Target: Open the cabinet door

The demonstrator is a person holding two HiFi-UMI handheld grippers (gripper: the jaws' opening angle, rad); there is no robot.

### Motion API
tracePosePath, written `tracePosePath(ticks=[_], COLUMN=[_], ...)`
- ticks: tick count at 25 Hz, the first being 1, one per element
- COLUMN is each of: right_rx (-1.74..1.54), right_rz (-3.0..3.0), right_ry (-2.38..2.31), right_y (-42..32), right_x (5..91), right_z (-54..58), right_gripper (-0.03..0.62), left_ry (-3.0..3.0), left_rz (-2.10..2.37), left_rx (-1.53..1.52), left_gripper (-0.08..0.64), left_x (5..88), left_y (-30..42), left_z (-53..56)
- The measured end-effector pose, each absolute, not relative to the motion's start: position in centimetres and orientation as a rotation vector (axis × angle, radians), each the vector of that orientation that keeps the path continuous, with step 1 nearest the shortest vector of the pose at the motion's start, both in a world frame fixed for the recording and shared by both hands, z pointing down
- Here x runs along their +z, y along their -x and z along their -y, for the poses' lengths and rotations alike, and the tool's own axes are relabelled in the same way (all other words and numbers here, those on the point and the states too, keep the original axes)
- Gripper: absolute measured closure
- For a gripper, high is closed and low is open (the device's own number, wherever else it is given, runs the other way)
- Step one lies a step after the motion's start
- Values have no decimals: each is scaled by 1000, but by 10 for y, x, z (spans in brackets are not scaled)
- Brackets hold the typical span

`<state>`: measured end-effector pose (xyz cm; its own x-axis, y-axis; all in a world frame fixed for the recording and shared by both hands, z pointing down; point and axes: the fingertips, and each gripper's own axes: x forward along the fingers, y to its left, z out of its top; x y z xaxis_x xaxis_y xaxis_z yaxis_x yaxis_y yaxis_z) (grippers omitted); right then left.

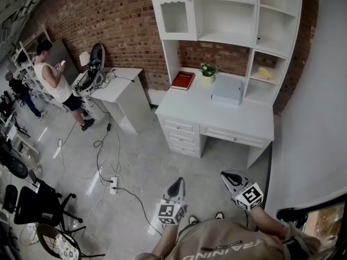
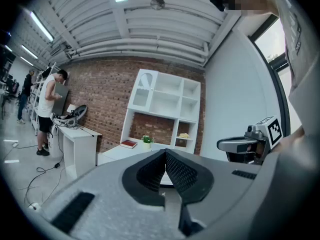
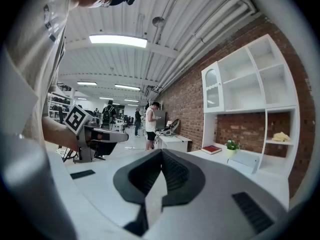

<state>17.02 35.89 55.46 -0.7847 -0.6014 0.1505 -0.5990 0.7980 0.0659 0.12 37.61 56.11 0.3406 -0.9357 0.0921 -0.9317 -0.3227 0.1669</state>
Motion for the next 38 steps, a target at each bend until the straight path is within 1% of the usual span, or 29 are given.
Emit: tracePosePath(ticks=[9, 16, 22, 30, 35, 38], right_rx=[-30, 21, 73, 47, 91, 48], right_rz=[2791, 2766, 2744, 2792, 2832, 2846], right_ry=[-984, -1058, -1015, -943, -920, -923], right_y=[-149, -129, -121, -110, -120, -132], right_x=[559, 574, 586, 582, 591, 587], right_z=[-345, -342, -340, -293, -255, -220], right_gripper=[580, 580, 580, 580, 580, 580], left_ry=[-2456, -2464, -2452, -2421, -2380, -2396], left_rz=[1624, 1577, 1546, 1610, 1657, 1690], left_rx=[-17, 29, 7, 37, 84, 97], left_gripper=[552, 552, 552, 552, 552, 551], left_x=[571, 594, 600, 592, 591, 582], left_y=[18, 41, 45, 55, 51, 42], left_z=[-367, -366, -355, -316, -285, -251])
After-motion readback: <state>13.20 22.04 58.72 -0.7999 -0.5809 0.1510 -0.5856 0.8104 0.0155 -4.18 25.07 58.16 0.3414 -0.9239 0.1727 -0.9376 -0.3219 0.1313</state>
